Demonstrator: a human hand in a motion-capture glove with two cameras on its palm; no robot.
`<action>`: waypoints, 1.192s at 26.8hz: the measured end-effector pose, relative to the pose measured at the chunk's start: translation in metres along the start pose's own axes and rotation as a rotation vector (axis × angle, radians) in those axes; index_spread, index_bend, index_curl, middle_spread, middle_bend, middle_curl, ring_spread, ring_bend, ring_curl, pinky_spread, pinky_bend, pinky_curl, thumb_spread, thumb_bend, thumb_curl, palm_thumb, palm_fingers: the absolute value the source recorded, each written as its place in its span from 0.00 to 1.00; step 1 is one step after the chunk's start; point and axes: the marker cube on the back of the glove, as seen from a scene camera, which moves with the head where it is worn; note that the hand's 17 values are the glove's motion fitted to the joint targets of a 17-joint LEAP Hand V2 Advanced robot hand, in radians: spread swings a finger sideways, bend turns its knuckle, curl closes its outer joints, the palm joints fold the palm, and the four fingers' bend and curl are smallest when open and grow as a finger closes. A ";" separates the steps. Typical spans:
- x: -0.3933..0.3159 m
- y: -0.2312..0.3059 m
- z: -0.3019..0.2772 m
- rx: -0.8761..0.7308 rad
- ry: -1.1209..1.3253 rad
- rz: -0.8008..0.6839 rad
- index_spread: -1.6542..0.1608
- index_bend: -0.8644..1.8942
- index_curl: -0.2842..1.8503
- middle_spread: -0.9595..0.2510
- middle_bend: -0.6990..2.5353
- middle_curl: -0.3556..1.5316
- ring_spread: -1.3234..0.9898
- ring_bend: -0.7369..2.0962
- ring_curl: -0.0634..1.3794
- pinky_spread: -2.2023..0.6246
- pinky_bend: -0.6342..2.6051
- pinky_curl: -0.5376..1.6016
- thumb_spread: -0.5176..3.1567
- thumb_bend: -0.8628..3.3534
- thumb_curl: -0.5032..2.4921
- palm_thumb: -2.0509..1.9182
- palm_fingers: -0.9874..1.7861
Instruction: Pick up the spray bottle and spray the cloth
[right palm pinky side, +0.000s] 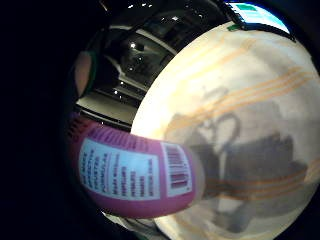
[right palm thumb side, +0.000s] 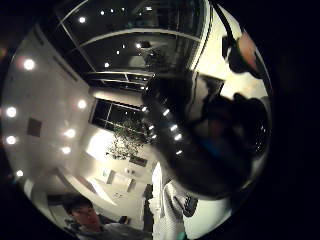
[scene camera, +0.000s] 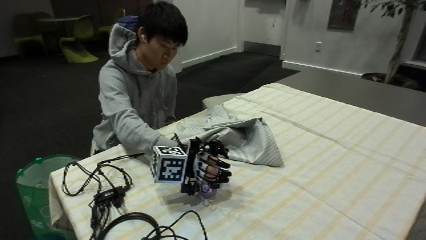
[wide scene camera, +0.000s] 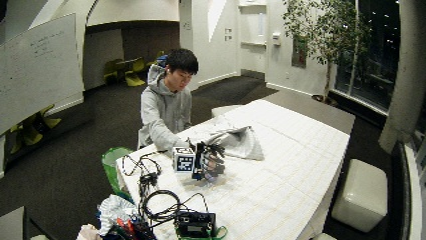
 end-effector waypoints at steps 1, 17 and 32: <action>0.000 -0.002 0.001 0.003 0.005 -0.001 0.78 0.41 0.25 0.76 0.33 0.40 0.55 0.44 0.28 0.83 0.30 0.39 0.40 0.20 0.35 0.75 0.66; -0.016 -0.033 0.023 -0.115 0.225 -0.127 0.83 0.45 0.33 0.72 0.34 0.43 0.51 0.46 0.33 0.72 0.30 0.42 0.27 0.20 0.38 0.76 0.87; -0.190 0.055 0.060 -0.811 0.687 -0.457 0.84 0.48 0.36 0.70 0.37 0.45 0.50 0.48 0.35 0.70 0.31 0.43 0.21 0.20 0.40 0.76 0.87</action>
